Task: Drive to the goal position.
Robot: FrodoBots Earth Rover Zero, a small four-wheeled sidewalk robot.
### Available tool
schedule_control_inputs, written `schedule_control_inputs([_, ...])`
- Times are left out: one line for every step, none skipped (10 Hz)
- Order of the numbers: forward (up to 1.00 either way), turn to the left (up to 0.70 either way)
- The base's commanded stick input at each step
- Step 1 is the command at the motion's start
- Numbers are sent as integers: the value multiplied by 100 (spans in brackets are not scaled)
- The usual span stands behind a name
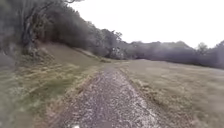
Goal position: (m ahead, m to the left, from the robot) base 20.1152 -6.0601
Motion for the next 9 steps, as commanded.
schedule_control_inputs([45,0])
schedule_control_inputs([45,0])
schedule_control_inputs([45,0])
schedule_control_inputs([45,0])
schedule_control_inputs([45,0])
schedule_control_inputs([45,0])
schedule_control_inputs([45,0])
schedule_control_inputs([45,0])
schedule_control_inputs([45,0])
